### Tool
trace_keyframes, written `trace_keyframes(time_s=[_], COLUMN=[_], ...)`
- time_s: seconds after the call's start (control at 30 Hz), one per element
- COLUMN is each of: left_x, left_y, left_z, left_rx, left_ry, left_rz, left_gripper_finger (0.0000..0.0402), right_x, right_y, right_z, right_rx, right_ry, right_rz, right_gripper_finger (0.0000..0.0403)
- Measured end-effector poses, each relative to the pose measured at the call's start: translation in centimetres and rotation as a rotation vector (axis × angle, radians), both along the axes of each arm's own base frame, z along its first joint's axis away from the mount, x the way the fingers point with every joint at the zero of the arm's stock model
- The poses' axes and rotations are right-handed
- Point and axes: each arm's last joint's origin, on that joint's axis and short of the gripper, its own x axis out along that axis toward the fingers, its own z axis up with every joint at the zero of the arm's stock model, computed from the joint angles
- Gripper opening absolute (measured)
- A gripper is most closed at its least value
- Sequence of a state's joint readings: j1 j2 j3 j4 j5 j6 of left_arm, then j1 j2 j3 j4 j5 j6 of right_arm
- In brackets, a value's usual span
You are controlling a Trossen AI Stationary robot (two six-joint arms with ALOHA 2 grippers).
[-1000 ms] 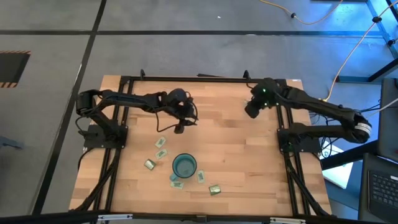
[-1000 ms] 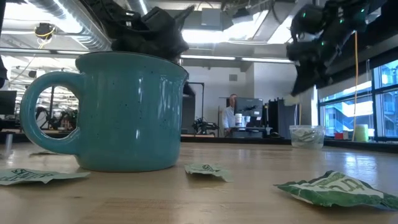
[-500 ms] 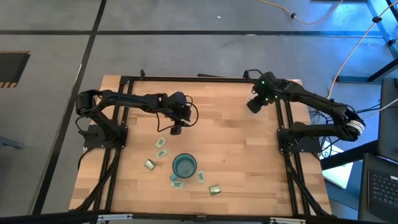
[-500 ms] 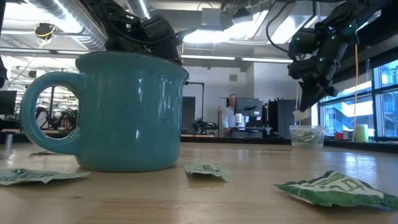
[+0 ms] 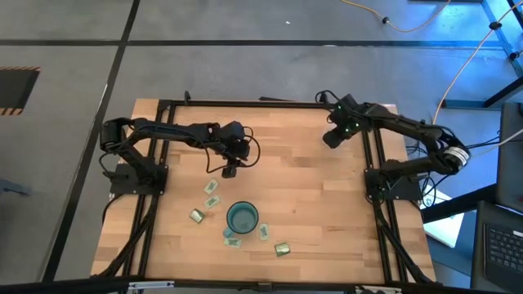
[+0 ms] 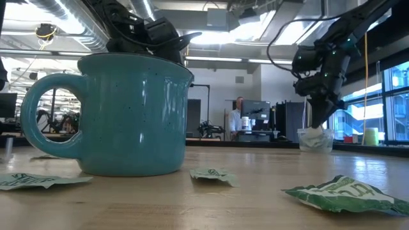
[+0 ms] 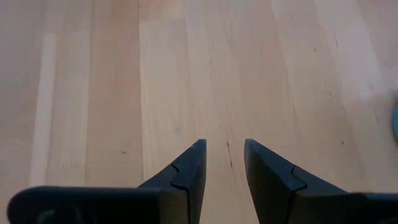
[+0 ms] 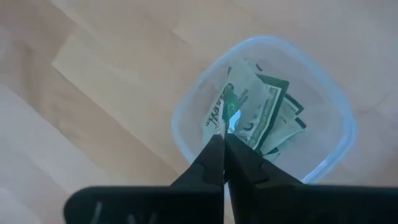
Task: Pick and place items into bin
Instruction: Put the truvia packet into the transparent bin, then put the stevia packet into the transparent bin
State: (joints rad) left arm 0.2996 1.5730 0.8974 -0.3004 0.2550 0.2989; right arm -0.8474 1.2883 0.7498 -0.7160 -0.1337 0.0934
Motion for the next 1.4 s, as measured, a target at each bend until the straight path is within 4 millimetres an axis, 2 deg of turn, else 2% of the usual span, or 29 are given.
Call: trace_keyframes(time_s=[0.17,0.7,0.87,1.4], left_x=[0.0,0.0,0.0,0.0], left_y=[0.0,0.0,0.0,0.0], left_z=[0.0,0.0,0.0,0.0], left_rx=[0.0,0.0,0.001,0.017], left_ry=[0.0,0.0,-0.001,0.0], left_rz=[0.0,0.0,-0.001,-0.008], left_gripper_finger=[0.0102,0.0101,0.0102,0.0102], right_x=[0.2,0.2,0.0,-0.5], right_y=[-0.2,-0.3,-0.4,0.1], right_z=[-0.6,-0.5,-0.2,1.3], right_rx=[0.011,-0.019,-0.083,-0.164], right_ry=[0.022,0.03,0.084,0.045], right_rz=[0.026,0.068,0.049,0.052], right_gripper_finger=[0.0008,0.0065,0.0078,0.008])
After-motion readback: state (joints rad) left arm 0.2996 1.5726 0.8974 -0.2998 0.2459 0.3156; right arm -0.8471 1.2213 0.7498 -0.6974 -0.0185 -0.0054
